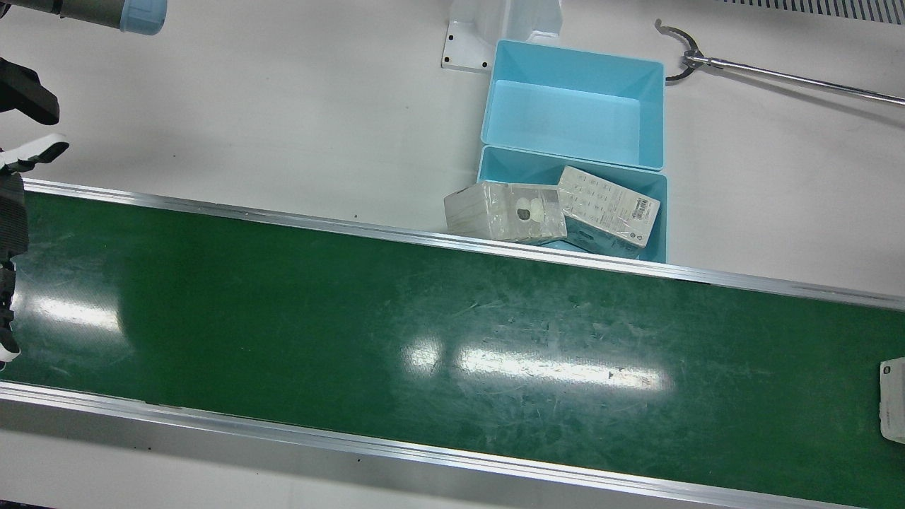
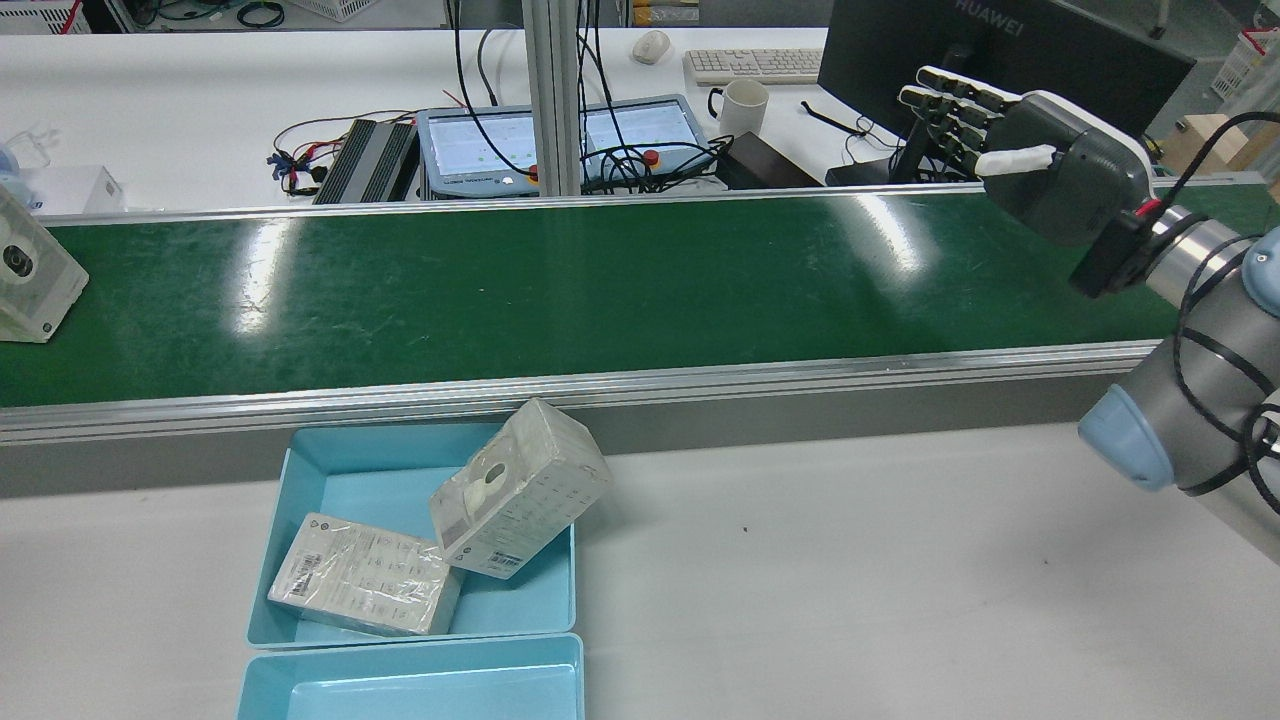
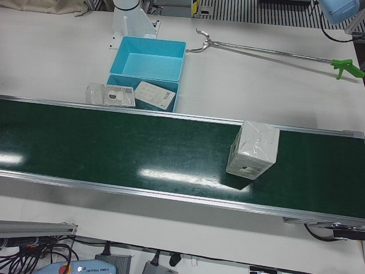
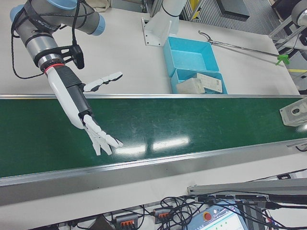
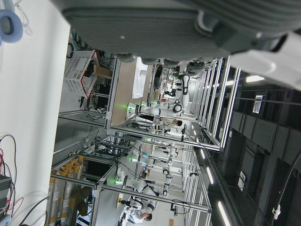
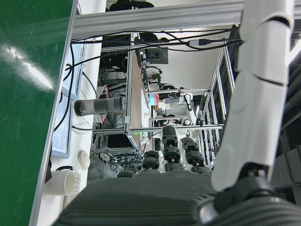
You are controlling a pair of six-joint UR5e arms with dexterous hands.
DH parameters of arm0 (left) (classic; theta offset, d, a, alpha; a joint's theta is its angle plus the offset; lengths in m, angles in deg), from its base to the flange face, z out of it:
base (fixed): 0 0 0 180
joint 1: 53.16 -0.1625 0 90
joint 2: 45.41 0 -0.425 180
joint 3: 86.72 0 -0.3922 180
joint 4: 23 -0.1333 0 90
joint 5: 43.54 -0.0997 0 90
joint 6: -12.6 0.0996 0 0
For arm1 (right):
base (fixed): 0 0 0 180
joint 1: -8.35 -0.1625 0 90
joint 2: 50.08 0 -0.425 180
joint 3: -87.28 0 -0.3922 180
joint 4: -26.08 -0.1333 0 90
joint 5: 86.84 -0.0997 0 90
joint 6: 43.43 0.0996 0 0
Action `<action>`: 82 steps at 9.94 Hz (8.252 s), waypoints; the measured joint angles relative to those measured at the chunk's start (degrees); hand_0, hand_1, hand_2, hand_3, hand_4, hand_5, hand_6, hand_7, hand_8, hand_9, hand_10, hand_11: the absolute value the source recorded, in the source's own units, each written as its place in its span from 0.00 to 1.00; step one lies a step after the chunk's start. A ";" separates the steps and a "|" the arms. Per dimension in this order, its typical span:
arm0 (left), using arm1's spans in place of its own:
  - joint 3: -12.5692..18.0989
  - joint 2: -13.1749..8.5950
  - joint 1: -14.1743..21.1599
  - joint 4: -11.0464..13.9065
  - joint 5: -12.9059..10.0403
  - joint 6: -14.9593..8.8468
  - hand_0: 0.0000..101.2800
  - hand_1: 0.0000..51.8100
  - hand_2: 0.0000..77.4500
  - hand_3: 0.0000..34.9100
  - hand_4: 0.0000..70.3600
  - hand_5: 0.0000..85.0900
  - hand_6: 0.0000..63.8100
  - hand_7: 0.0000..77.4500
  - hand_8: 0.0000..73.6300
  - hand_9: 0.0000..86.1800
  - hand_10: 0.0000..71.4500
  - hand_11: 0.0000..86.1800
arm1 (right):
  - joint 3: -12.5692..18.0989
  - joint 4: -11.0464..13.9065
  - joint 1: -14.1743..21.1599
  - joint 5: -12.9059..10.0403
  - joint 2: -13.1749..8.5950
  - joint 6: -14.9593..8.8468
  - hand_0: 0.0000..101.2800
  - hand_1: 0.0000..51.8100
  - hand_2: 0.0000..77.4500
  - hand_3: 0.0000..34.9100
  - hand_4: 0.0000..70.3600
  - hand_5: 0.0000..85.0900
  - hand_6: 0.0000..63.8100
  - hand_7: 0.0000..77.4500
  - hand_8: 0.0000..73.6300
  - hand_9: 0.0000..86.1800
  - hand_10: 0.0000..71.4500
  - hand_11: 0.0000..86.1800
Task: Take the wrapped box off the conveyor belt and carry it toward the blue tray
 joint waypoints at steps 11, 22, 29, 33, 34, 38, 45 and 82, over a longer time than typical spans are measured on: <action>0.00 0.00 0.00 0.00 0.00 0.00 0.00 0.00 0.01 0.00 0.00 0.01 0.01 0.01 0.01 0.01 0.00 0.01 | 0.06 -0.03 -0.37 0.09 0.09 0.06 0.46 0.21 0.09 0.00 0.12 0.08 0.07 0.17 0.10 0.06 0.00 0.01; 0.00 0.00 0.00 0.00 0.00 0.00 0.00 0.00 0.01 0.00 0.00 0.01 0.01 0.01 0.01 0.01 0.00 0.01 | 0.07 -0.01 0.17 0.10 0.09 -0.03 0.46 0.21 0.08 0.00 0.12 0.08 0.07 0.17 0.10 0.06 0.00 0.01; 0.00 0.00 0.00 0.00 0.00 0.00 0.00 0.00 0.01 0.00 0.00 0.01 0.01 0.01 0.01 0.01 0.01 0.01 | 0.08 0.17 0.74 0.69 -0.02 -1.23 0.45 0.20 0.09 0.00 0.16 0.10 0.09 0.20 0.12 0.08 0.00 0.01; 0.00 0.00 0.00 0.00 0.00 0.00 0.00 0.00 0.01 0.00 0.00 0.01 0.01 0.01 0.01 0.01 0.01 0.01 | -0.02 0.14 0.86 0.77 -0.08 -2.20 0.44 0.17 0.10 0.00 0.16 0.10 0.09 0.21 0.12 0.08 0.00 0.01; 0.00 0.00 0.00 0.00 0.00 0.00 0.00 0.00 0.01 0.00 0.00 0.01 0.01 0.01 0.01 0.01 0.01 0.01 | -0.18 0.06 0.86 0.75 -0.09 -2.17 0.44 0.17 0.10 0.00 0.16 0.10 0.09 0.21 0.12 0.08 0.00 0.01; 0.00 0.00 0.00 0.00 0.00 0.00 0.00 0.00 0.01 0.00 0.00 0.01 0.01 0.01 0.01 0.01 0.00 0.01 | -0.54 -0.06 0.96 0.71 -0.07 -1.81 0.44 0.16 0.08 0.00 0.13 0.07 0.07 0.17 0.11 0.08 0.00 0.01; 0.00 0.00 0.00 0.00 0.00 0.00 0.00 0.00 0.01 0.00 0.00 0.01 0.01 0.01 0.01 0.01 0.01 0.01 | -0.68 -0.01 0.91 0.71 0.00 -1.48 0.43 0.17 0.08 0.00 0.13 0.09 0.09 0.15 0.11 0.08 0.00 0.01; 0.00 0.00 0.00 0.00 0.00 0.00 0.00 0.00 0.01 0.00 0.00 0.01 0.01 0.01 0.01 0.01 0.01 0.01 | -5.89 6.79 16.84 -7.57 -16.74 -13.17 0.47 0.28 0.11 0.00 0.09 0.15 0.09 0.23 0.04 0.04 0.00 0.01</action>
